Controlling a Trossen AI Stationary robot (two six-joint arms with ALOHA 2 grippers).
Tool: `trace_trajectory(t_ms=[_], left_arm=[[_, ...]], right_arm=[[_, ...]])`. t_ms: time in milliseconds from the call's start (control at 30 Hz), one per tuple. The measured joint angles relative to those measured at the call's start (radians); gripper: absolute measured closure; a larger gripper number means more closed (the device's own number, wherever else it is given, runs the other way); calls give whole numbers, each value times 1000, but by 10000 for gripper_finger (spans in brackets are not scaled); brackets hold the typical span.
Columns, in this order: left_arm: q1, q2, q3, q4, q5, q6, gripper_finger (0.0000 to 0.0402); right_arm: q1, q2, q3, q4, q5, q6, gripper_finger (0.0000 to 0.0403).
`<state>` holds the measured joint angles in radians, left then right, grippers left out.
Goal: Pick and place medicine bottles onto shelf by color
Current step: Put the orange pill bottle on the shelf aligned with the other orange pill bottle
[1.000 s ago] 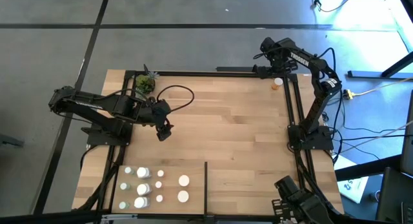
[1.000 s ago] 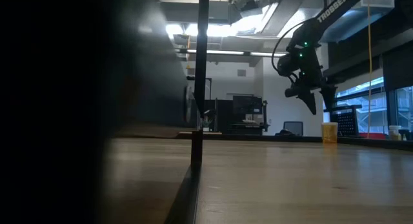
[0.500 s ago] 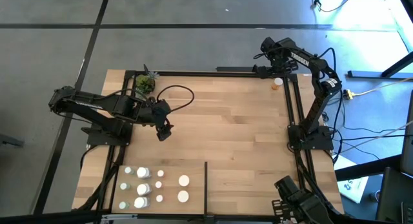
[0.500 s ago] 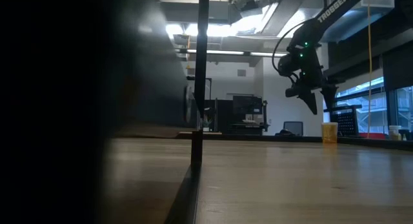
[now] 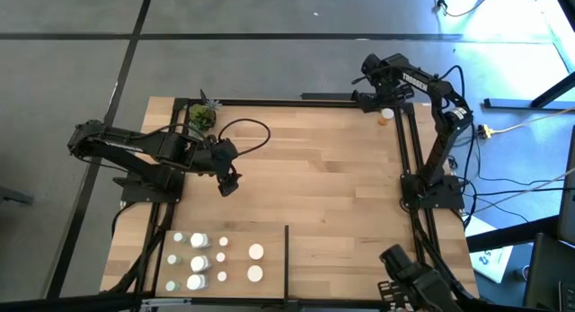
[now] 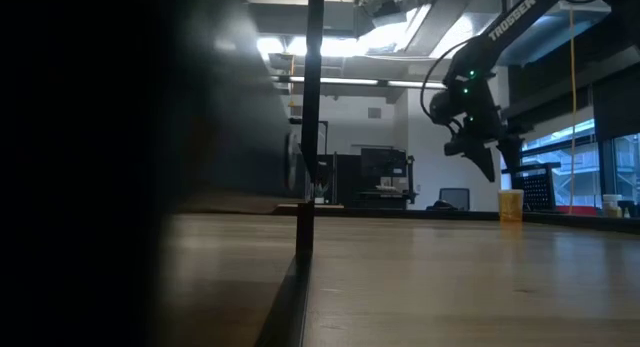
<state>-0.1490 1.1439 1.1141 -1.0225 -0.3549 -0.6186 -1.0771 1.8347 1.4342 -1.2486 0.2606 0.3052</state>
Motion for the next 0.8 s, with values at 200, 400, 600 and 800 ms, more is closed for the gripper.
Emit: trace_trajectory(t_ms=[200, 400, 600, 800], left_arm=[[0, 0, 0, 0, 0, 0, 80], [0, 0, 0, 0, 0, -1, 80], [0, 0, 0, 0, 0, -2, 80], [0, 0, 0, 0, 0, -2, 80]], right_arm=[[0, 27, -1, 4, 38, 5, 146], [0, 29, -1, 11, 37, 6, 146], [0, 53, -1, -3, 33, -7, 146], [0, 89, -1, -9, 34, -27, 146]])
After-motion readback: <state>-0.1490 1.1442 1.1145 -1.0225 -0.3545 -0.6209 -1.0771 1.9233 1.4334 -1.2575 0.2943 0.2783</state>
